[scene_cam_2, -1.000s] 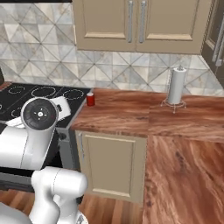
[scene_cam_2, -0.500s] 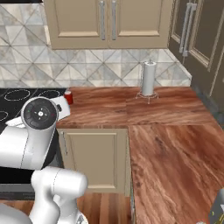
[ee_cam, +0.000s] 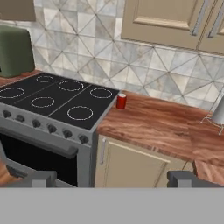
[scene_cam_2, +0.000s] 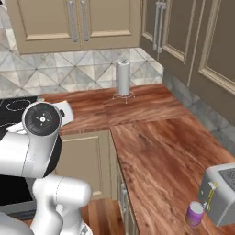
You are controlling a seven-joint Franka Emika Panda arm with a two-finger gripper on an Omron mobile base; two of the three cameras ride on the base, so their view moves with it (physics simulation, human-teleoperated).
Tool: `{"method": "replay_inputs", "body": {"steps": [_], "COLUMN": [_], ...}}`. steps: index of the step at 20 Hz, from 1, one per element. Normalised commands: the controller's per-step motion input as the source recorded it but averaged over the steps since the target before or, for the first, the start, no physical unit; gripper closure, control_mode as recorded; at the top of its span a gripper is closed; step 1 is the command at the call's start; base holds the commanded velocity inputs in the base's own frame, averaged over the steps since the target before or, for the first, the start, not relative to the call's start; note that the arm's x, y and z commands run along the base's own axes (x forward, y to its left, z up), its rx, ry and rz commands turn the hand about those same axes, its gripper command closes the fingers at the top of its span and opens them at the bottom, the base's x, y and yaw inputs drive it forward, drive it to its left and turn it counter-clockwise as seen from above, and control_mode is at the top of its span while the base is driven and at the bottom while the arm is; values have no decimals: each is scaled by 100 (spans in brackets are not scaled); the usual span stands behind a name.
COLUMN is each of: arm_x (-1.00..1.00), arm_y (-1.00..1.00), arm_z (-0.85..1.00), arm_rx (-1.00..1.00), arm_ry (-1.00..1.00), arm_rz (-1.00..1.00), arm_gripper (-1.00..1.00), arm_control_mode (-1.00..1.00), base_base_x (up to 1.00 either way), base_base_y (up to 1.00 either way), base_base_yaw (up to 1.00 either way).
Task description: Four empty soda cans are scattered around the kitchen. Gather all the cans and cluster them next to the stove for recycling.
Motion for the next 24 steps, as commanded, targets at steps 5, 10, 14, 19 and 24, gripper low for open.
{"method": "replay_inputs", "body": {"steps": [5, 10, 14, 19, 24], "arm_x": [0, 0, 0, 0, 0], "arm_y": [0, 0, 0, 0, 0], "arm_z": [0, 0, 0, 0, 0], "arm_rx": [0, 0, 0, 0, 0], "arm_ry": [0, 0, 0, 0, 0], "arm_rz": [0, 0, 0, 0, 0], "arm_gripper": [-100, -100, -100, -100, -100], "arm_control_mode": [100, 100, 100, 100, 100], "base_base_x": [-1, -3, -8, -8, -9], "base_base_y": [-13, -15, -14, -14, -16], "base_base_yaw": [-37, -36, -36, -36, -35]}}
